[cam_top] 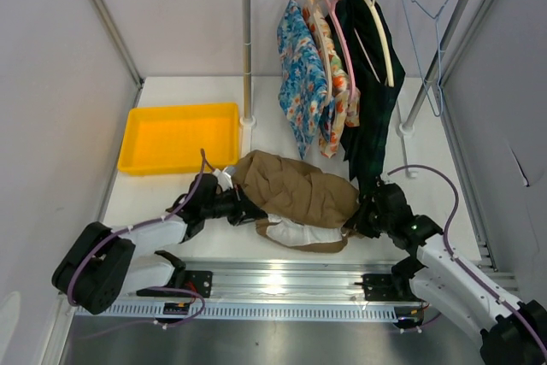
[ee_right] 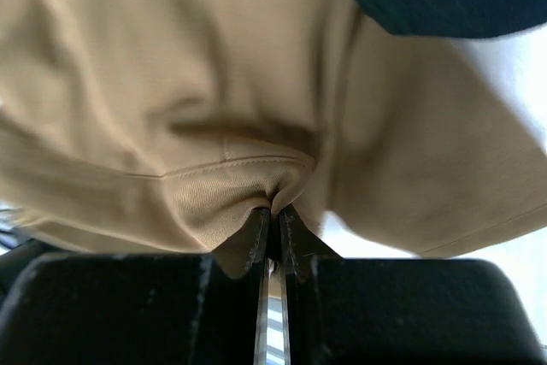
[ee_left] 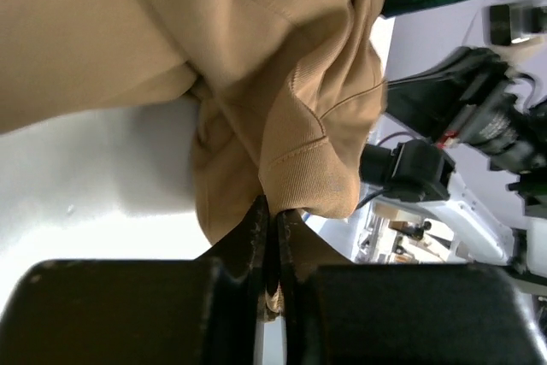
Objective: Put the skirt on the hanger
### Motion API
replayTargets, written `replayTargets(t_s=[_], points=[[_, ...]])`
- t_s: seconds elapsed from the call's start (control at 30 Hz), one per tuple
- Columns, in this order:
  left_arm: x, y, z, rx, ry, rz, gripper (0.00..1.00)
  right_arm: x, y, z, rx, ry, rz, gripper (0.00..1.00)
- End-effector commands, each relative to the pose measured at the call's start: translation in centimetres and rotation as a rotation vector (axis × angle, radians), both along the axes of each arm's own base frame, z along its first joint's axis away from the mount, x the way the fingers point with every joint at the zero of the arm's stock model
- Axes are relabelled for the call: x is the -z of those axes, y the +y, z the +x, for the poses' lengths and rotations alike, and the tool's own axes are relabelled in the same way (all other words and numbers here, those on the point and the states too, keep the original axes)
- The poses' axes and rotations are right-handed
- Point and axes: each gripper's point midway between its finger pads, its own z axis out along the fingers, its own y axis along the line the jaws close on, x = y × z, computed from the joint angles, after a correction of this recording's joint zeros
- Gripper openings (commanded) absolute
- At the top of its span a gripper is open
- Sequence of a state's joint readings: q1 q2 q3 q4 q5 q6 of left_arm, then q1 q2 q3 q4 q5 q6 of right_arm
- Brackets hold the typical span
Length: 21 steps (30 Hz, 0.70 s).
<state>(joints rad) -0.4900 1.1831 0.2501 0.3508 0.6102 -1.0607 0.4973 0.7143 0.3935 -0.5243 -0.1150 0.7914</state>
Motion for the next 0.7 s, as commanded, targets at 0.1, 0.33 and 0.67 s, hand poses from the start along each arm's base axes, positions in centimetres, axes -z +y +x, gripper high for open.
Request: replayTargets(t_s=[0.1, 0.33, 0.67], points=[[-3.0, 1.0, 3.2, -0.002, -0.213, 0.151, 0.28, 0.7, 0.1, 0.8, 0.030, 0.009, 0.000, 0.04], [-3.9, 2.3, 2.6, 0.023, -0.269, 0.247, 0.49, -0.9, 0.5, 0.6, 0.006, -0.034, 0.017, 0.08], [-9.4, 1.5, 1.1, 0.079, -0.465, 0.305, 0.53, -2.9, 1.4, -0.2, -0.024, -0.075, 0.004, 0.20]])
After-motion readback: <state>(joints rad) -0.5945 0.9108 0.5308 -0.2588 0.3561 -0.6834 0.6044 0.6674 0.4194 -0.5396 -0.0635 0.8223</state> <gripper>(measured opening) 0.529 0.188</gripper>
